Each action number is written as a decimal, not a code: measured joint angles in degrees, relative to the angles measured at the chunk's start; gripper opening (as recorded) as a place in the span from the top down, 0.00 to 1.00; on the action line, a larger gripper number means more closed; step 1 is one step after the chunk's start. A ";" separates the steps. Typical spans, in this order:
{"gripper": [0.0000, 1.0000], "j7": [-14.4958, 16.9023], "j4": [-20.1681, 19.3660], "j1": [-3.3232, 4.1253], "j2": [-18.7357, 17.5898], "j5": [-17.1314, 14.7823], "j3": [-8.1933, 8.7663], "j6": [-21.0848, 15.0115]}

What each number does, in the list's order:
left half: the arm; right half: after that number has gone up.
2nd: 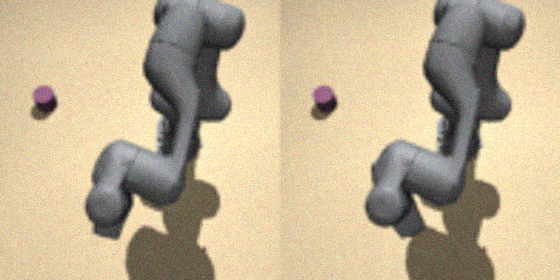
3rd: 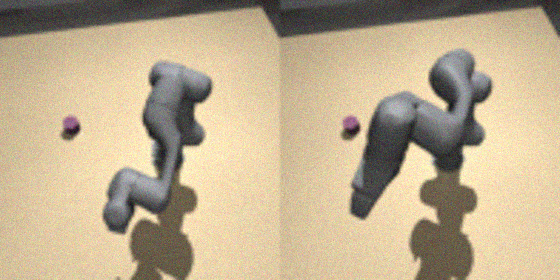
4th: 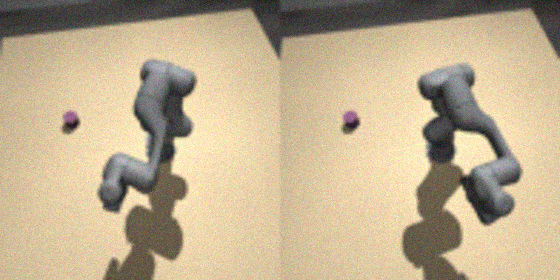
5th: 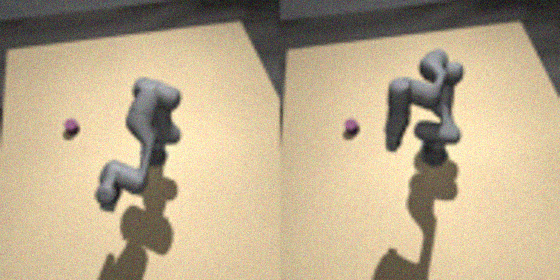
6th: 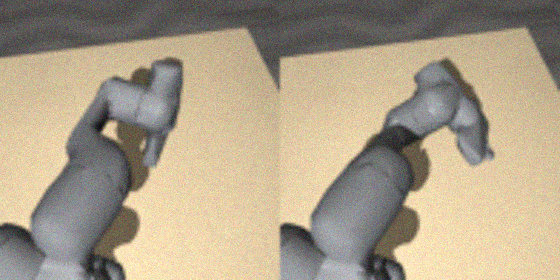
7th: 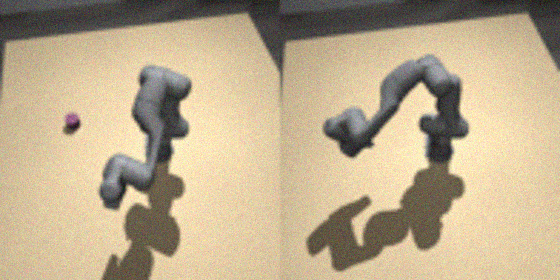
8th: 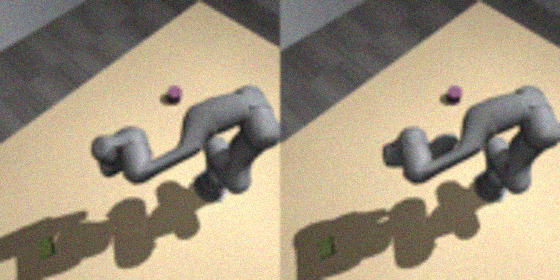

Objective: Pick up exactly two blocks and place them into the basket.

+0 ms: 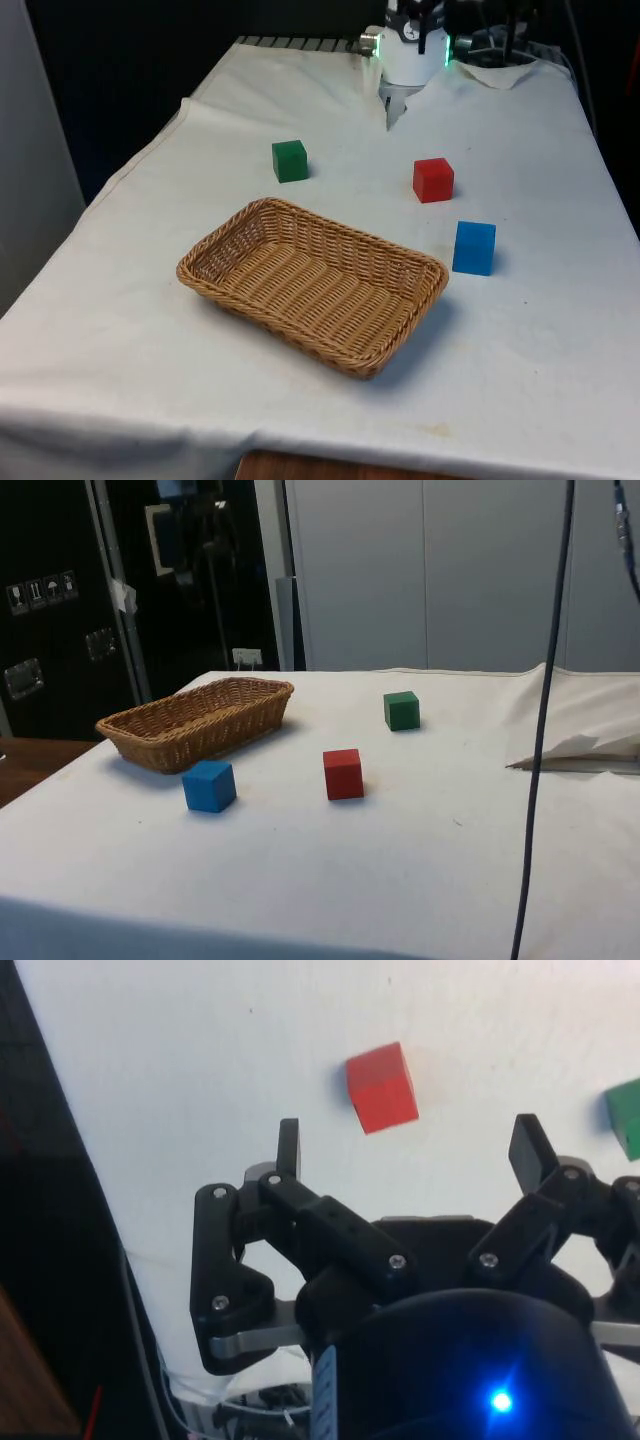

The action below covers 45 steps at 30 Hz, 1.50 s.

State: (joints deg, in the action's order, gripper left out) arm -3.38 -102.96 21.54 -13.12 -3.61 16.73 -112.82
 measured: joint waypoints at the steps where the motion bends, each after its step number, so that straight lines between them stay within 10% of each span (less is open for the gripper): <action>1: 0.00 -0.29 0.00 0.00 -0.63 0.00 -0.23 -0.80; 45: 0.00 1.83 -8.48 -0.40 -7.16 -0.74 -2.29 -22.69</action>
State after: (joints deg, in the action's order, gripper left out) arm -1.55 -111.44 21.14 -20.28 -4.35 14.44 -135.50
